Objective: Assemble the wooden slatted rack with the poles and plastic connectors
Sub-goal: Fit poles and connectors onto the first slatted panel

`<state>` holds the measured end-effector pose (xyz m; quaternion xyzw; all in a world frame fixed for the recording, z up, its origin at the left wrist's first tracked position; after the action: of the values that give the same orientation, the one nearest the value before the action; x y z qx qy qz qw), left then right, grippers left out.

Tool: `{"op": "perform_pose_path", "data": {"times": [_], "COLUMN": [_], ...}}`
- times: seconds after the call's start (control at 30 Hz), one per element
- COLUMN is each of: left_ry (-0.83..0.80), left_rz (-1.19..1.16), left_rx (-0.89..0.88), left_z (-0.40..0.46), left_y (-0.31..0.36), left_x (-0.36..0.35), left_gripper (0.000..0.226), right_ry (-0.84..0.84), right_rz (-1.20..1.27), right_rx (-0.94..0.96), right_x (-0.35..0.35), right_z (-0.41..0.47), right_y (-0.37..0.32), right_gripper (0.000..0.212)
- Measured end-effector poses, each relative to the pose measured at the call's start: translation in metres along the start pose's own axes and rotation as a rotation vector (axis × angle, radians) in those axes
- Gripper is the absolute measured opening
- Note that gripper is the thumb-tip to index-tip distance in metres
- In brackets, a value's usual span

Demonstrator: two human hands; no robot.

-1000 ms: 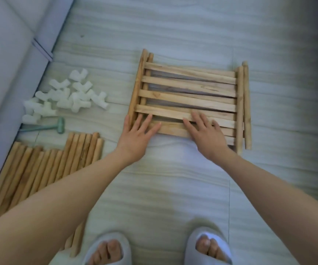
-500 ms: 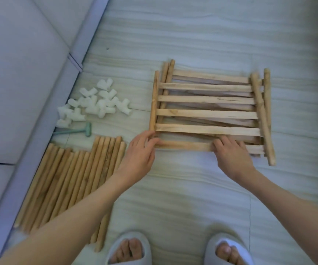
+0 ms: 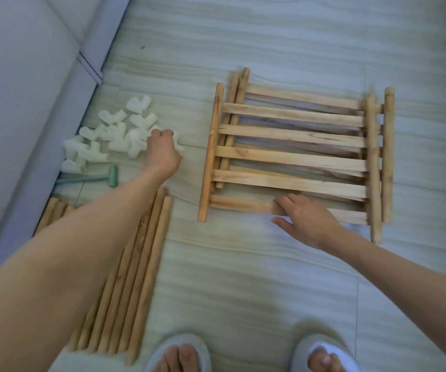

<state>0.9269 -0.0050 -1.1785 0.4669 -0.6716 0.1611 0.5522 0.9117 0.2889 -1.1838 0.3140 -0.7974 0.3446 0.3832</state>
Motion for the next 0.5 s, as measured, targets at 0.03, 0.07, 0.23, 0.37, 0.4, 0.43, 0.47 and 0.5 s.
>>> {"op": "perform_pose_path", "data": {"times": [0.03, 0.07, 0.23, 0.37, 0.4, 0.43, 0.47, 0.5], "left_ry": [0.024, 0.049, 0.063, -0.073, -0.131, -0.191, -0.249, -0.312], "left_rz": [-0.03, -0.073, -0.371, -0.928, -1.09, -1.229, -1.333, -1.405], "left_rx": [0.008, 0.015, -0.011, 0.199, 0.283, 0.347, 0.392, 0.422], "left_z": [-0.001, -0.002, -0.019, -0.041, -0.049, -0.056, -0.063, -0.071], "left_y": [-0.003, -0.006, -0.007, -0.022, -0.026, -0.026, -0.023, -0.018], "left_x": [-0.001, -0.001, 0.006, 0.004, -0.001, -0.005, -0.006, -0.006], "left_gripper": [0.044, 0.039, 0.027, 0.019, 0.017, 0.013, 0.008, 0.012], "right_ry": [-0.007, -0.01, 0.042, 0.28, 0.326, 0.365, 0.4, 0.439], "right_rz": [0.005, 0.019, 0.095, 0.175, 0.191, 0.211, 0.231, 0.245], "right_rx": [0.0, -0.002, -0.031, -0.049, -0.043, -0.037, -0.031, -0.026], "right_x": [-0.001, -0.002, 0.001, 0.037, 0.048, 0.058, 0.066, 0.073], "right_z": [0.002, 0.003, 0.007, 0.006, 0.005, 0.003, 0.0, -0.005], "right_y": [0.001, 0.002, 0.006, 0.0, -0.001, -0.003, -0.004, -0.005], "right_gripper": [0.043, 0.042, 0.036, 0.026, 0.023, 0.022, 0.022, 0.022]}}
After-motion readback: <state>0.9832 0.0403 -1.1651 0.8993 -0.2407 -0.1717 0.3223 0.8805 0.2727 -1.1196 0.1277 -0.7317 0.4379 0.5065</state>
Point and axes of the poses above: each hand's wrist, its own z-axis towards the middle knuckle, its own x-axis out of the back of the hand, y = z × x, the point moved 10 cm from there along z, towards the middle knuckle, and after that the axes turned 10 degrees about x, right-handed, at the moved point
